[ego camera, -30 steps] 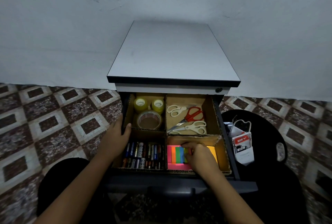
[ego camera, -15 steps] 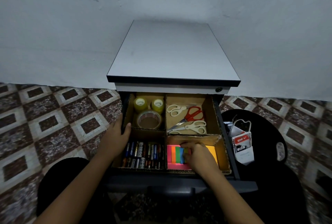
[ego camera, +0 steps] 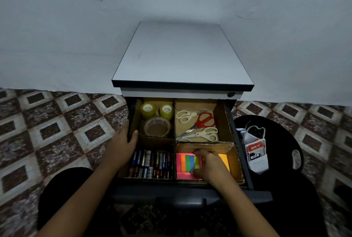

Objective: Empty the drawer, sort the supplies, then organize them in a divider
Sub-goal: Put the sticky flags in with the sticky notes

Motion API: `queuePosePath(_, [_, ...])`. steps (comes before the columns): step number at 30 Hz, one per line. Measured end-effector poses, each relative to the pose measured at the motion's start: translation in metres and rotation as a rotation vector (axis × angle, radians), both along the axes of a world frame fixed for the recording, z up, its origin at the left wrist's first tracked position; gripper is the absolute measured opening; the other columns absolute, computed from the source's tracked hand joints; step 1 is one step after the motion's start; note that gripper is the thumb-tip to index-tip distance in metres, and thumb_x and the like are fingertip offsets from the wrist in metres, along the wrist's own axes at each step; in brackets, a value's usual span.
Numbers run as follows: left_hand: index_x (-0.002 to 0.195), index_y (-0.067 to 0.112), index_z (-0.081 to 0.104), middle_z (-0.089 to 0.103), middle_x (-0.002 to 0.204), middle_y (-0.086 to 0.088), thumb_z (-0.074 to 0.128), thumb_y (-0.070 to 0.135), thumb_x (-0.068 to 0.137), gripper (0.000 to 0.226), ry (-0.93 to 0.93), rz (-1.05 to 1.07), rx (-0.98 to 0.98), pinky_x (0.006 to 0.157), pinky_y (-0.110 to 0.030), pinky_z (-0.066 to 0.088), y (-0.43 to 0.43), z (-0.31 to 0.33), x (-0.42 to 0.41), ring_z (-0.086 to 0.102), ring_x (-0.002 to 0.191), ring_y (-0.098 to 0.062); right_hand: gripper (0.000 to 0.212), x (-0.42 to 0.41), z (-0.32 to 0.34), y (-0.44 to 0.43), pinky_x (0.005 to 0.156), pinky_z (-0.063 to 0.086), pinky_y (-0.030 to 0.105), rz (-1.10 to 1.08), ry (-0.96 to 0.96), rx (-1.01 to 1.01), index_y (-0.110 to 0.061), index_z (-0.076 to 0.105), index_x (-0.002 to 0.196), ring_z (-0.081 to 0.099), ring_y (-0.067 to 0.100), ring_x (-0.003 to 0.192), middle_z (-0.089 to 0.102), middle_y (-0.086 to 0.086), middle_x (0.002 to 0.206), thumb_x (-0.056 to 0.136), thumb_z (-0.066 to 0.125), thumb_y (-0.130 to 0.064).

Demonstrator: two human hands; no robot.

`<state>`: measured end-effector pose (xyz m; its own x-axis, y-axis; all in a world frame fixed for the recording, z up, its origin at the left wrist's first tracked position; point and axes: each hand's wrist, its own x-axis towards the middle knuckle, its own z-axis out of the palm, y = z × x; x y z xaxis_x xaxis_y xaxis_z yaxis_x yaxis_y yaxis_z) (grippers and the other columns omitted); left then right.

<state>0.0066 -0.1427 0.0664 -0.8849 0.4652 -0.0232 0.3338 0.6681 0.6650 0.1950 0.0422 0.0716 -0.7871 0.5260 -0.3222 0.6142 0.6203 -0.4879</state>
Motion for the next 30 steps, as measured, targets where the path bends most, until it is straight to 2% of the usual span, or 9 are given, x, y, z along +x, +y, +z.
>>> queuePosePath(4, [0.15,0.019,0.017,0.03,0.152,-0.011,0.036,0.042,0.098,0.06,0.003,0.004,-0.003,0.107,-0.043,0.034,0.0,-0.0003,-0.0006,0.032,0.138,-0.028,0.067,0.0,0.0017,0.0002,0.097,0.039,0.023,0.019,-0.012,-0.013,-0.028,0.046,0.133,0.05,0.022,0.117,0.041,0.008,0.132,0.074,0.077,-0.029])
queuePosePath(10, [0.15,0.017,0.018,0.029,0.152,-0.011,0.037,0.04,0.098,0.06,0.009,0.003,-0.002,0.108,-0.042,0.032,-0.0002,-0.0002,-0.0006,0.03,0.139,-0.028,0.073,-0.0024,0.0037,0.0056,0.095,0.036,0.019,0.095,-0.063,-0.03,-0.028,0.043,0.136,0.04,0.02,0.125,0.043,0.008,0.133,0.072,0.078,-0.033])
queuePosePath(15, [0.15,0.019,0.016,0.027,0.153,-0.01,0.036,0.042,0.098,0.06,-0.005,0.001,-0.004,0.109,-0.042,0.032,-0.0001,0.0008,0.0001,0.029,0.139,-0.027,0.074,-0.0052,0.0073,0.0061,0.104,0.038,0.027,0.176,-0.124,0.027,-0.032,0.042,0.136,0.048,0.025,0.122,0.036,0.007,0.136,0.072,0.078,-0.034])
queuePosePath(25, [0.15,0.02,0.016,0.029,0.152,-0.01,0.036,0.042,0.098,0.059,-0.009,-0.001,0.001,0.108,-0.042,0.032,0.0,0.0025,0.0015,0.03,0.138,-0.027,0.067,-0.0055,0.0082,0.0039,0.087,0.044,0.024,0.161,-0.091,0.088,-0.035,0.045,0.133,0.054,0.025,0.111,0.042,0.007,0.128,0.073,0.076,-0.034])
queuePosePath(30, [0.15,0.021,0.016,0.029,0.152,-0.01,0.036,0.042,0.098,0.06,-0.008,0.005,-0.005,0.108,-0.042,0.032,-0.0003,0.0012,0.0003,0.031,0.138,-0.027,0.066,-0.0049,0.008,0.0038,0.089,0.043,0.024,0.154,-0.076,0.079,-0.034,0.046,0.133,0.055,0.025,0.111,0.044,0.007,0.128,0.074,0.075,-0.034])
